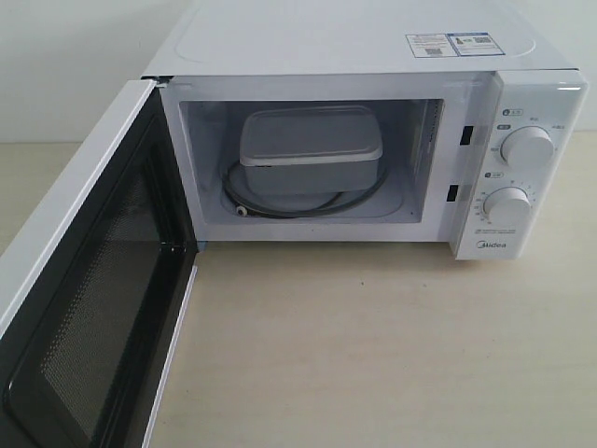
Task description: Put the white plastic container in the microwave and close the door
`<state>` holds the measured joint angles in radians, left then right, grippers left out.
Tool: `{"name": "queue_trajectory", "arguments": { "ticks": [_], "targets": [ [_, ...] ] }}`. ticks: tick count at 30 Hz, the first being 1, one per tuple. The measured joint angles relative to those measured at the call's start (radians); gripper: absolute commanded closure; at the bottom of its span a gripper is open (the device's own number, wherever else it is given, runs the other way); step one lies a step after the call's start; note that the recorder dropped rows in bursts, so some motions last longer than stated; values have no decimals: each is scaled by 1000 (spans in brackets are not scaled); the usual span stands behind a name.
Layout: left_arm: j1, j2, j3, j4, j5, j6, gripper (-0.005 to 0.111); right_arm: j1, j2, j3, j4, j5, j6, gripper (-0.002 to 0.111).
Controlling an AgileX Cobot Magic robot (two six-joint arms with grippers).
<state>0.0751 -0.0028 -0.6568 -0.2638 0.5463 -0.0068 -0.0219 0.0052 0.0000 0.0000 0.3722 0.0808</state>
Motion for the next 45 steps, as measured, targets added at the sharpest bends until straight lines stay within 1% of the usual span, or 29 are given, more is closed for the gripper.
{"name": "queue_trajectory", "arguments": {
  "ticks": [2,7,10,12,14,17,22,25,28,29,30,32,33,37,39,42,45],
  "targets": [
    [0,0,0,-36,-103,0,103,0,0,0,0,0,0,108],
    [0,11,-4,-141,-415,0,103,0,0,0,0,0,2,108],
    [0,87,-28,-152,-499,7,103,0,0,0,0,0,2,108],
    [0,158,-53,-152,-498,38,103,0,0,0,0,0,2,108],
    [0,242,-86,-149,-460,89,103,0,0,0,0,0,2,108],
    [0,392,-163,-145,-322,169,103,0,0,0,0,0,2,108],
    [0,682,-328,-145,74,328,103,0,0,0,0,0,2,108],
    [0,816,-392,-124,282,453,103,0,0,0,0,0,2,108],
    [0,922,-412,-50,417,524,103,0,0,0,0,0,2,108],
    [-2,983,-412,3,472,563,103,0,0,0,0,0,2,108],
    [-7,1009,-412,20,490,586,103,0,0,0,0,0,2,108],
    [-37,1062,-412,25,538,695,103,0,0,0,0,0,2,108],
    [-68,1089,-412,25,563,782,103,0,0,0,0,0,2,108],
    [-151,1163,-356,25,578,1007,103,0,0,0,0,0,2,108],
    [-179,1184,-335,19,572,1061,103,0,0,0,0,0,2,108],
    [-242,1204,-305,-28,533,1164,103,0,0,0,0,0,2,108],
    [-300,1223,-300,-156,477,1232,103,0,0,0,0,0,2,108]
  ]
}}
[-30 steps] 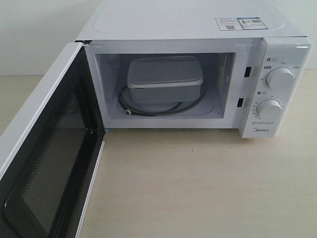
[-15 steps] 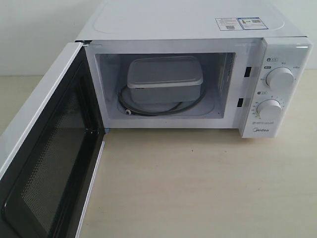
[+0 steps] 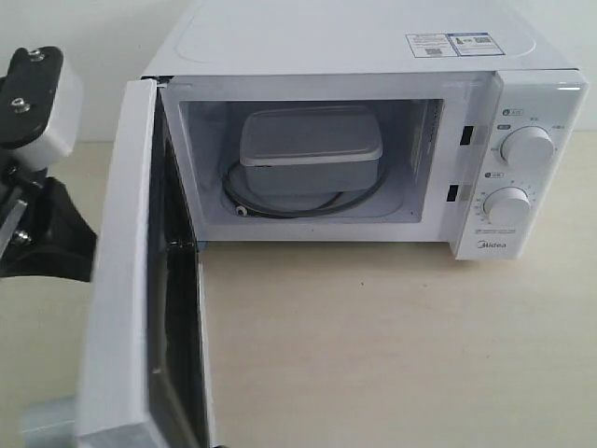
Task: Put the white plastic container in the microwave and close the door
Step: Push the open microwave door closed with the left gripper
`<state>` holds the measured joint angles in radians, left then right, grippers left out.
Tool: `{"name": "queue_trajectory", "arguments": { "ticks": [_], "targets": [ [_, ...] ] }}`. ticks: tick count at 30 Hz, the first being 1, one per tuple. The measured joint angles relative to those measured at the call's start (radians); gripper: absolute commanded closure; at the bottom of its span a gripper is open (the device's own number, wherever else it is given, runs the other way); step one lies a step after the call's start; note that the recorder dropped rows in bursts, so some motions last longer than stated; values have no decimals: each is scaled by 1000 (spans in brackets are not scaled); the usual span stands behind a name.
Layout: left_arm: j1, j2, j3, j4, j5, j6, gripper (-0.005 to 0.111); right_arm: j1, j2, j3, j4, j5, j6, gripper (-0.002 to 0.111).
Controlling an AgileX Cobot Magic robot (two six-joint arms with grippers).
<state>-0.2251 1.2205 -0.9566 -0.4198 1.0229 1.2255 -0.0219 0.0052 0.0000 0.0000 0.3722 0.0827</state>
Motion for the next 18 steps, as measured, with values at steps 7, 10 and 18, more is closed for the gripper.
{"name": "queue_trajectory", "arguments": {
  "ticks": [7,10,18],
  "targets": [
    [-89,74,0,-192,-172,100,103,0,0,0,0,0,0,108],
    [-114,110,0,-310,-257,193,103,0,0,0,0,0,0,108],
    [-140,211,0,-611,-508,429,103,0,0,0,0,0,0,108]
  ]
}}
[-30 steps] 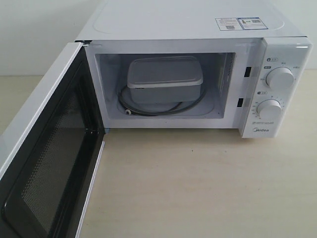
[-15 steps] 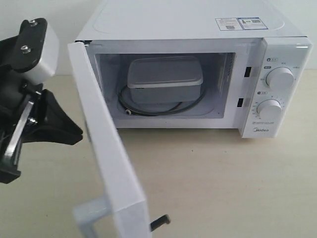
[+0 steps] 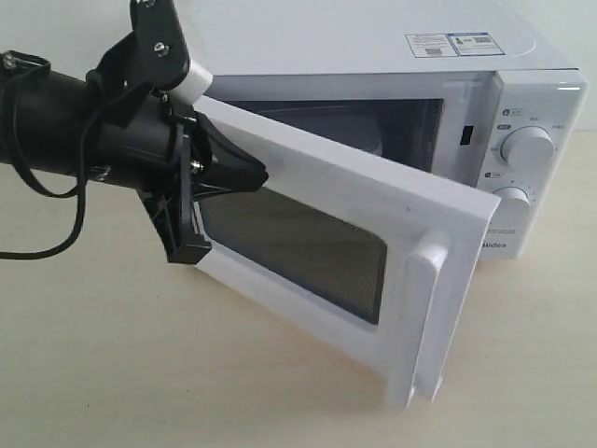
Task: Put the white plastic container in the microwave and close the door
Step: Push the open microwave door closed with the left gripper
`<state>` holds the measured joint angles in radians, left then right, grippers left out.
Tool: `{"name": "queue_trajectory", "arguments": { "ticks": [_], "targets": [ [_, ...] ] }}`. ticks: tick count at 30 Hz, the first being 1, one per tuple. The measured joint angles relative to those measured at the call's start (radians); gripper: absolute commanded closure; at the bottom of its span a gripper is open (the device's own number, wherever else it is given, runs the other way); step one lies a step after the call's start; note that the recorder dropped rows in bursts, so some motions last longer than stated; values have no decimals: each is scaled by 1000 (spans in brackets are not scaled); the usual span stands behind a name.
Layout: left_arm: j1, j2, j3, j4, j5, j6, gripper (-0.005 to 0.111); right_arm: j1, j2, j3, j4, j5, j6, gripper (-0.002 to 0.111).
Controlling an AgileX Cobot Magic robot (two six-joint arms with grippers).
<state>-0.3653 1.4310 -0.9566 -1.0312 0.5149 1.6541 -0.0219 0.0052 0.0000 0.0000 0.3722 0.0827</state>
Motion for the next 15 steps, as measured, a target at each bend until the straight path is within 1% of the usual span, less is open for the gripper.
{"name": "queue_trajectory", "arguments": {
  "ticks": [4,8,12,15],
  "targets": [
    [-2,29,0,-68,-41,60,103,0,0,0,0,0,0,108],
    [-2,31,0,-87,-57,88,103,0,0,0,0,0,0,108],
    [-2,29,0,-89,-55,92,103,0,0,0,0,0,0,108],
    [-2,7,0,-89,-11,85,103,0,0,0,0,0,0,108]
  ]
}}
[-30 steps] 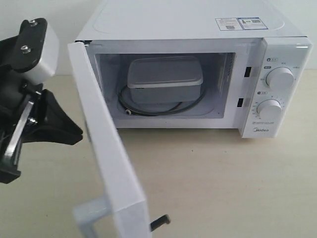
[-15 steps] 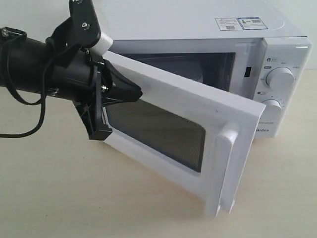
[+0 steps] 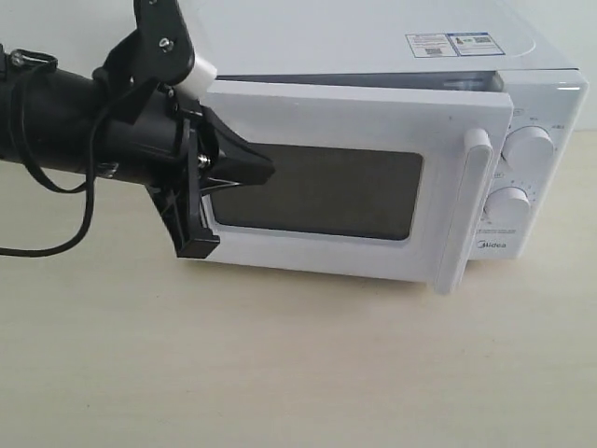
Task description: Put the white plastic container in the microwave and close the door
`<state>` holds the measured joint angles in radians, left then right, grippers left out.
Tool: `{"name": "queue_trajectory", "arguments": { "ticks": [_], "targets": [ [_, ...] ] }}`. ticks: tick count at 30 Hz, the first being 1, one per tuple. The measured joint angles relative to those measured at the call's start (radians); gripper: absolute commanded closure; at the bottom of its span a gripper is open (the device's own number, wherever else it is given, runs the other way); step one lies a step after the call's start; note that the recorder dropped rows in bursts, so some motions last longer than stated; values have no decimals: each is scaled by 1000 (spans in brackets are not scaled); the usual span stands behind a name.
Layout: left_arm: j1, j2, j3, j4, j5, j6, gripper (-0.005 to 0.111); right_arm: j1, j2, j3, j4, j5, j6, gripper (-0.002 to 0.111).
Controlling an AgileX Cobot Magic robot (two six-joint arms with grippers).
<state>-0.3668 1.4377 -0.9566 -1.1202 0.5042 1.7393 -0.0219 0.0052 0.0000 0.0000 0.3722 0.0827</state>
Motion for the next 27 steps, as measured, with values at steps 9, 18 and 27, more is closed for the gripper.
{"name": "queue_trajectory", "arguments": {
  "ticks": [9,18,27],
  "targets": [
    [-1,-185,0,87,118,-138,103,0,0,0,0,0,0,108],
    [-1,-376,0,317,206,-436,103,0,0,0,-48,-292,-35,108],
    [-1,-458,0,378,298,-529,103,0,-2,0,-52,-850,-40,108]
  ]
}}
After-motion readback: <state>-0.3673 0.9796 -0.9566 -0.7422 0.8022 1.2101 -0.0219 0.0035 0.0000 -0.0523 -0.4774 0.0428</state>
